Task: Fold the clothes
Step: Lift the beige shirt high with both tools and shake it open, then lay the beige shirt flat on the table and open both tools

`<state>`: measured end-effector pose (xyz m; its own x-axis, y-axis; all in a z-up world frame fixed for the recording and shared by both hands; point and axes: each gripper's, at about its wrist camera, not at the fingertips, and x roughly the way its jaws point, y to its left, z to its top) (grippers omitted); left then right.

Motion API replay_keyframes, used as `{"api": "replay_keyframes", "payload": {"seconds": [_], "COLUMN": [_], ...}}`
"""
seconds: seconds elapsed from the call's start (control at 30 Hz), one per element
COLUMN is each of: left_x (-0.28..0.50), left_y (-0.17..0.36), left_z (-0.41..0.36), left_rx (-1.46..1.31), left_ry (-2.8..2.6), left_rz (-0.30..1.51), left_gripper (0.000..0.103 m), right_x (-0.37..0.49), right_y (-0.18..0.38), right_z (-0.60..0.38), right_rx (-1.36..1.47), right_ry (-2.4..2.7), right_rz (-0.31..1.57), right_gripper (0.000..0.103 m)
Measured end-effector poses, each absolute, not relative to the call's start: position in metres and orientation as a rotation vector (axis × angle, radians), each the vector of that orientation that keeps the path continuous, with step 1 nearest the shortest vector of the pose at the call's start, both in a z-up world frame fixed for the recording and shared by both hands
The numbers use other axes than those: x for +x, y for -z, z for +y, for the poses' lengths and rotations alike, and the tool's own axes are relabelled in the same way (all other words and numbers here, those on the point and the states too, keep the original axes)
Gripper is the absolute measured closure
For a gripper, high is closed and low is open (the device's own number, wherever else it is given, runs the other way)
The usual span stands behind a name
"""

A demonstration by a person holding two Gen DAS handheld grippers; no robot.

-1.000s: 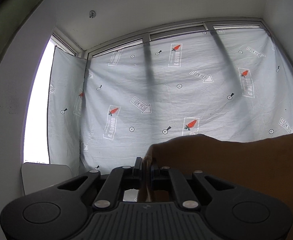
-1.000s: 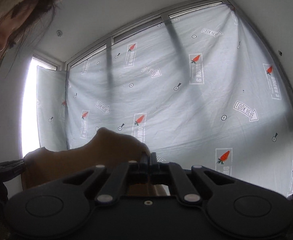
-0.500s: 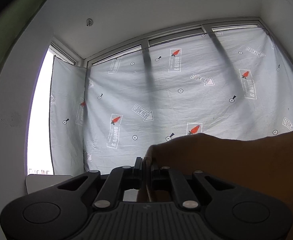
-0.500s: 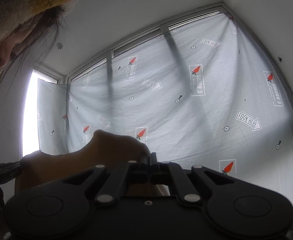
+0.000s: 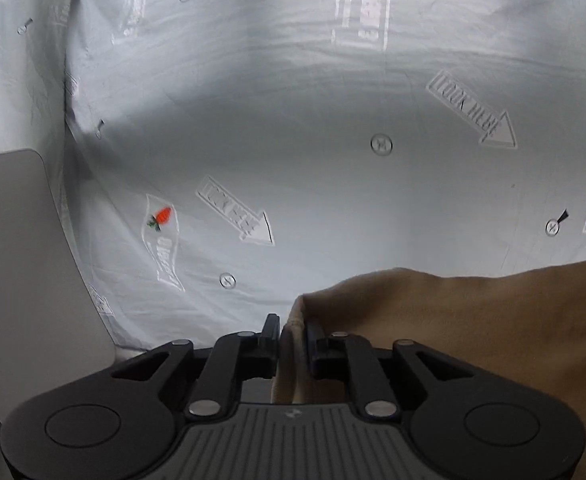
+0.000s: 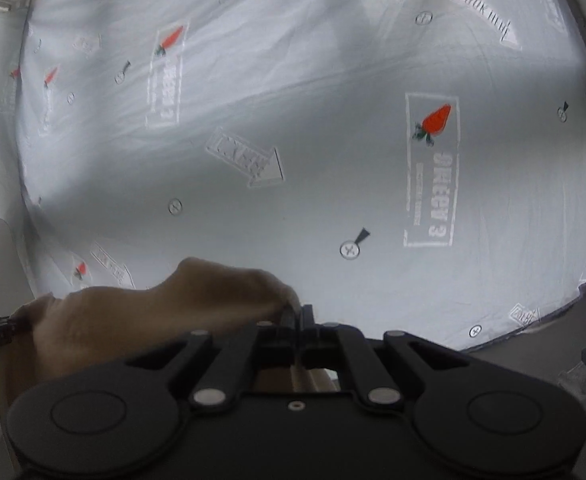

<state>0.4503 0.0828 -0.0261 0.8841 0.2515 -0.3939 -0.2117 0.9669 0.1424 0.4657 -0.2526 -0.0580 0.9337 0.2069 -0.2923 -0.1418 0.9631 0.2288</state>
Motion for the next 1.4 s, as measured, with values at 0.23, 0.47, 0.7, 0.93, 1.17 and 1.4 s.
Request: {"api": "replay_keyframes", "payload": {"seconds": [0.23, 0.47, 0.7, 0.93, 1.17, 1.4], "left_x": [0.503, 0.403, 0.348, 0.318, 0.287, 0.283], "left_y": [0.154, 0.198, 0.202, 0.187, 0.19, 0.186], "left_z": [0.105, 0.104, 0.095, 0.059, 0.018, 0.001], "left_rx": [-0.031, 0.012, -0.064, 0.021, 0.124, 0.177], "left_ry": [-0.154, -0.116, -0.116, -0.072, 0.004, 0.05], "left_rz": [0.85, 1.031, 1.136, 1.082, 1.078, 1.046], "left_gripper": [0.043, 0.031, 0.027, 0.024, 0.023, 0.022], "right_x": [0.508, 0.402, 0.343, 0.304, 0.277, 0.313], "right_y": [0.158, 0.203, 0.215, 0.224, 0.204, 0.199], "right_z": [-0.228, -0.283, -0.298, -0.27, -0.301, -0.422], "right_rx": [0.106, 0.168, 0.177, -0.02, 0.1, 0.41], "right_ry": [-0.098, 0.067, 0.011, -0.072, 0.009, 0.385], "right_rz": [0.654, 0.932, 1.046, 1.113, 0.963, 0.862], "right_gripper": [0.061, 0.052, 0.046, 0.047, 0.098, 0.086]}}
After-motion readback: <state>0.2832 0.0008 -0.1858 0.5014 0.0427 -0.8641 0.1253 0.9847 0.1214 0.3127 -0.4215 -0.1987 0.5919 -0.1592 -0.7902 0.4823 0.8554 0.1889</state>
